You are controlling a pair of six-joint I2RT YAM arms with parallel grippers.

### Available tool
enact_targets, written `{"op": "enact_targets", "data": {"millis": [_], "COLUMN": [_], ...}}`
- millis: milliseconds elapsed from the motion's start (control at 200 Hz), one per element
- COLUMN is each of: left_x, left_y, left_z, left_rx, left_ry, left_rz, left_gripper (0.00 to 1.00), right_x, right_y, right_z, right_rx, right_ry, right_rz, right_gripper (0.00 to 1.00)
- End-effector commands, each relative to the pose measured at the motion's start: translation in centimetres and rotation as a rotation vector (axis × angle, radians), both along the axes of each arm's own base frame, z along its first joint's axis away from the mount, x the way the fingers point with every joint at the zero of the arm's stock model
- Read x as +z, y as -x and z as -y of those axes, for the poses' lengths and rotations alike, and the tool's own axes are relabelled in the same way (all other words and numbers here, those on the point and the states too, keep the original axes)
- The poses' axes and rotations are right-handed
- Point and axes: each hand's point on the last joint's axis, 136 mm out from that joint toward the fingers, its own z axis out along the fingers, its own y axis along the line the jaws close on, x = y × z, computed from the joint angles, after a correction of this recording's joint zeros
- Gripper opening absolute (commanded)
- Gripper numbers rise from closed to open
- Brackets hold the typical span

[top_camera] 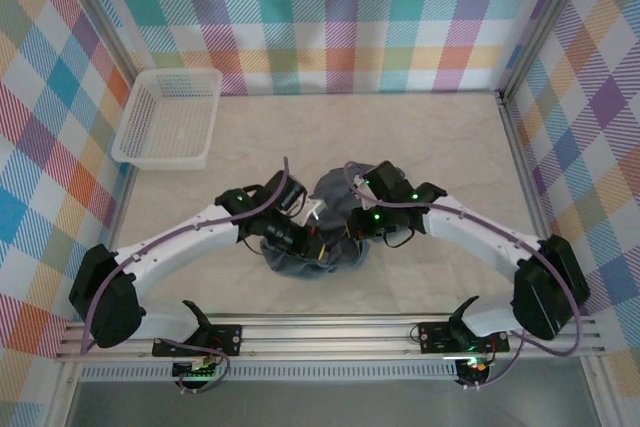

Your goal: Fold the inside-out t-shirt

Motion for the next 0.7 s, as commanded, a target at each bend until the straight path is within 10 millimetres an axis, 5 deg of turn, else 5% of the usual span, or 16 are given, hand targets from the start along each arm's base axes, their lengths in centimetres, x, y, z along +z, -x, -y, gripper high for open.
{"op": "enact_targets", "data": {"millis": [0,85,205,305,465,700], "left_x": [-3.2,-3.4,-1.4,0.0,1.6,-3.7], "left_y": [1.7,1.8,0.4,-1.2,-3.4,-5.3], "left_z": [-1.3,-2.1,-2.1,-1.4,1.8,0.7], "left_rx": [0.010,0.031,0.068,0.093,0.062,0.048], "left_ry": [-0.107,-0.121,-0.094,-0.081,0.036,-0.123], "left_rz": [-0.035,-0.014,0.081,0.135,0.221,0.311], "left_gripper": [0.12,0.33,0.50,0.56,0.60,0.61], "right_x": [2.4,2.8,2.5,2.6,6.1,9.3], "right_y": [1.2,1.8,2.4,2.4,1.7,0.9], "right_z": [0.5,1.3,1.8,1.6,0.5,0.5], "right_rx": [-0.018,-0.017,-0.012,0.002,-0.007,-0.037], "right_ry": [-0.068,-0.075,-0.082,-0.092,-0.207,-0.255], "right_rz": [0.016,0.043,0.065,0.069,0.152,0.223], "right_gripper": [0.00,0.00,0.00,0.00,0.00,0.00]}}
